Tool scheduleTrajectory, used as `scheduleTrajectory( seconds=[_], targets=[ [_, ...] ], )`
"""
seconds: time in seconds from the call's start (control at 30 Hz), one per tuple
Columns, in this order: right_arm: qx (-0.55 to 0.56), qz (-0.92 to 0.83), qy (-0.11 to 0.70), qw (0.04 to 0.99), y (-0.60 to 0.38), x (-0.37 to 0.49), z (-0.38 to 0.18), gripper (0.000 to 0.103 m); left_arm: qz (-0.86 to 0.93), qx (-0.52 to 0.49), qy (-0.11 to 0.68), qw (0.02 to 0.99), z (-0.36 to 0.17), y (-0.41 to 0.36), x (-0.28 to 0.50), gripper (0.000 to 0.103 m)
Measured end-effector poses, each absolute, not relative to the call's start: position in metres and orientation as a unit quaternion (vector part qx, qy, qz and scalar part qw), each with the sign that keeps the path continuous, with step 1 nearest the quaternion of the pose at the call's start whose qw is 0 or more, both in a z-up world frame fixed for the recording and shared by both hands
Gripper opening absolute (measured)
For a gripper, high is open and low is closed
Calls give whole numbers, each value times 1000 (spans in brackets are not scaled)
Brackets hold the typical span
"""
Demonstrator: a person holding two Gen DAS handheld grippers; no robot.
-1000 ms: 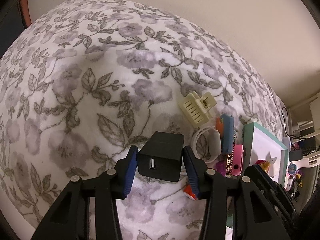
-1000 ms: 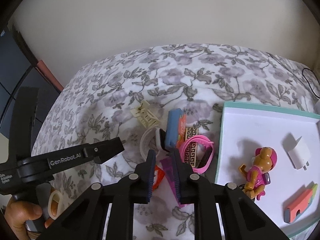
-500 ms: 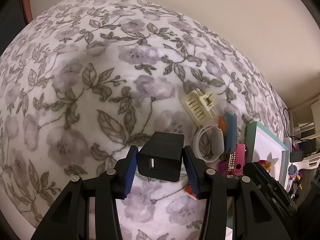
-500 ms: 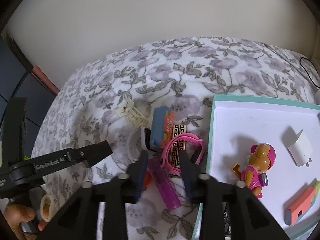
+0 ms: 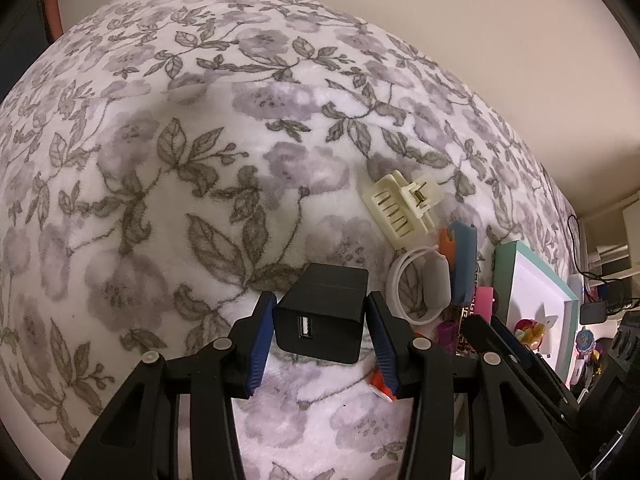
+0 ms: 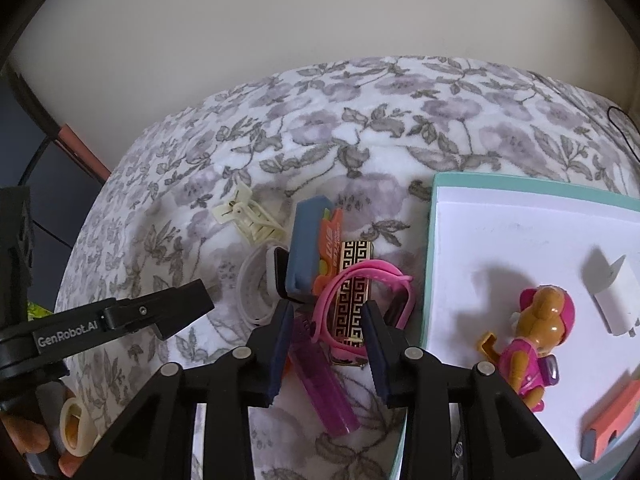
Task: Organize rigid objects
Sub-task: 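Lift the black charger and pink watch and carry both toward the white tray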
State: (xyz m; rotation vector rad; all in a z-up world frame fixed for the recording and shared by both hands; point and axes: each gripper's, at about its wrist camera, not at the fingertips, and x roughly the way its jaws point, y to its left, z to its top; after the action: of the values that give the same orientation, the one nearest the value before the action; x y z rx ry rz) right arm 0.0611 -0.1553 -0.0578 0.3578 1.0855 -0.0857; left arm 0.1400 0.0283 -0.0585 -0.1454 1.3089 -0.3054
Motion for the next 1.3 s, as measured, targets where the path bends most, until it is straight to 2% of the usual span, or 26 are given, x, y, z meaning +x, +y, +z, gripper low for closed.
scheduleTrajectory(
  seconds=[0.17,0.23,0.33,0.9,1.3],
  targets=[
    [171,-39,513,840,-153,65,-63,35,-142,-60,607,780,-61,24,141,48],
    [179,-35,511,840,-154,66,-64,23,-142,-54,607,780,-61,21,141,48],
    [183,-32,514,837,-153,66,-66,15,-146,-39,613,776,-65,14,141,48],
    [215,-30,520,826,-160,59,-67,14,-146,33,632,760,-90,-12,130,48],
    [234,-27,513,825,-167,55,-62,11,-151,12,624,767,-80,-7,135,42]
  ],
)
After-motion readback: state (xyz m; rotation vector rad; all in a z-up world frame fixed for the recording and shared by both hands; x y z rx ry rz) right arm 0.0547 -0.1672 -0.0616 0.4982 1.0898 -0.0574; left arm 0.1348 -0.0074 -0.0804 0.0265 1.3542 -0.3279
